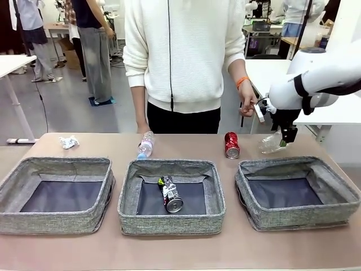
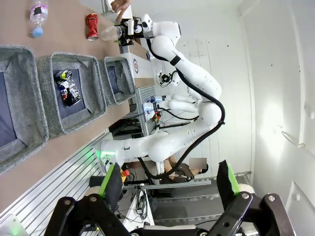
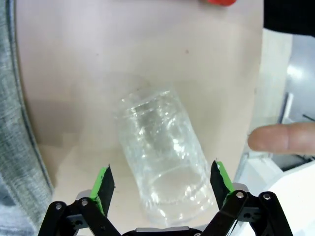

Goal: Sort the waste into the appropriate baskets.
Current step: Pick up the waste item pointed out by the person.

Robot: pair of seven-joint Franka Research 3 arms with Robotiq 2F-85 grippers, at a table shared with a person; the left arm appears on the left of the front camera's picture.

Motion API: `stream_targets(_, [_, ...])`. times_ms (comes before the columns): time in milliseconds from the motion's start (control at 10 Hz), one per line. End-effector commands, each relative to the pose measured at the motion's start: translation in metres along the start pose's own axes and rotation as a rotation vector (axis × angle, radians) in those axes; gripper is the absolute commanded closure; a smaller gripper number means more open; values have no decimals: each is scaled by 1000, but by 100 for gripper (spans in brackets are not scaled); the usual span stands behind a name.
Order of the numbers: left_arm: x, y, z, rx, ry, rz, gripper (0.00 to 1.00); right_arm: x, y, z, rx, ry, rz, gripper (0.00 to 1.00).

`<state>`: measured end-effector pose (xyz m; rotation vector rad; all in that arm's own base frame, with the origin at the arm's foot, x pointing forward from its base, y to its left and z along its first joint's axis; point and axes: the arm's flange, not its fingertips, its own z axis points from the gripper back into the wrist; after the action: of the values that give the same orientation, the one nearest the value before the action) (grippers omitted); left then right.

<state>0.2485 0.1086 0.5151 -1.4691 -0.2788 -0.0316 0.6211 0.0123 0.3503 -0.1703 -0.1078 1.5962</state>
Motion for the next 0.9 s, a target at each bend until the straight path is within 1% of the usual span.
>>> stream_targets(0, [0, -2, 0, -20, -1, -19, 0, -5, -6, -6, -2, -46, 10, 0])
stream_targets(400, [0, -2, 0, -20, -1, -19, 0, -5, -5, -12, 31, -23, 7, 0])
stream_targets(500, [0, -2, 0, -20, -1, -19, 0, -4, -4, -12, 32, -28, 28, 31])
stream_targets(600, [0, -2, 0, -20, -1, -19, 0, -4, -4, -11, 51, -42, 31, 60])
stream_targets(700, [0, -2, 0, -20, -1, -19, 0, -3, -4, -11, 67, -29, 30, 91])
stream_targets(800, [0, -2, 0, -20, -1, -19, 0, -2, -3, -11, 72, -24, 37, 100])
